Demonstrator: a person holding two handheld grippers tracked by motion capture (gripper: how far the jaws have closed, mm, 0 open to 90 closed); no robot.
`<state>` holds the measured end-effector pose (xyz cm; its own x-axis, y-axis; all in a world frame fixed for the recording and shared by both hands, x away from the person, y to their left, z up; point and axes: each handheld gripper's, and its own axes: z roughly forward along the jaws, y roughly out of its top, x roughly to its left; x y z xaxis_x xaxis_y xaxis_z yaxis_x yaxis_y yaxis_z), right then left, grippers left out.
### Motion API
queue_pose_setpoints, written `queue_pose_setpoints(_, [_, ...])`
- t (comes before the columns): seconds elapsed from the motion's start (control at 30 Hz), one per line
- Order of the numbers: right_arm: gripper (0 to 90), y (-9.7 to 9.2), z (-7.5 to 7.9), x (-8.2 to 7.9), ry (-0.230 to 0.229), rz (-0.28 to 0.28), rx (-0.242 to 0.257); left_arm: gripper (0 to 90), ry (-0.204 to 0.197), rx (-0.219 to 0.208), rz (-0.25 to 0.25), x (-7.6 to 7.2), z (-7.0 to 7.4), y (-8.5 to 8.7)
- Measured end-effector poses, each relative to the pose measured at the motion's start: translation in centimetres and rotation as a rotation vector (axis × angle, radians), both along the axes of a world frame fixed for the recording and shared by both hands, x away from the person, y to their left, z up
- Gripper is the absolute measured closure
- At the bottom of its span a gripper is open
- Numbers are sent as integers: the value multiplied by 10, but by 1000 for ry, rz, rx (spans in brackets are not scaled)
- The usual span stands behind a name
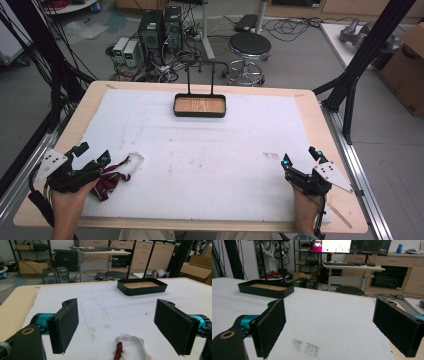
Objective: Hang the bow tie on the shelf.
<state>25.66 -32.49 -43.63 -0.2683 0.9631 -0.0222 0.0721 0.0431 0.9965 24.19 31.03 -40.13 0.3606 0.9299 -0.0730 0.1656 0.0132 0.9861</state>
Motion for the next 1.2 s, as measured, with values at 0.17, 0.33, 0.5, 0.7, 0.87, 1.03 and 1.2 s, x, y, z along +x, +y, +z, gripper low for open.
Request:
queue_pose_setpoints(0.17, [103, 0, 0, 0, 1, -1, 0, 202, -1, 2, 1, 0, 0, 0])
queue_pose_setpoints(0.33, [103, 0, 0, 0, 2, 1, -2, 204, -3, -9, 11, -1, 1, 3])
queue_pose_setpoints(0.5, [103, 0, 0, 1, 3, 2, -1, 209, 1, -13, 24, -2, 0, 6])
queue_pose_setpoints(0.7, [103, 0, 0, 1, 7, 3, 1, 209, 18, -17, 54, -4, -1, 11])
queue_pose_setpoints(0.87, [103, 0, 0, 1, 12, 4, 5, 208, 37, -15, 87, -5, -6, 16])
queue_pose_setpoints(1.03, [103, 0, 0, 2, 12, 4, 5, 215, 61, -2, 124, -6, -11, 21])
queue_pose_setpoints(1.2, [103, 0, -1, 2, 13, 6, 4, 231, 133, 40, 169, -4, -22, 24])
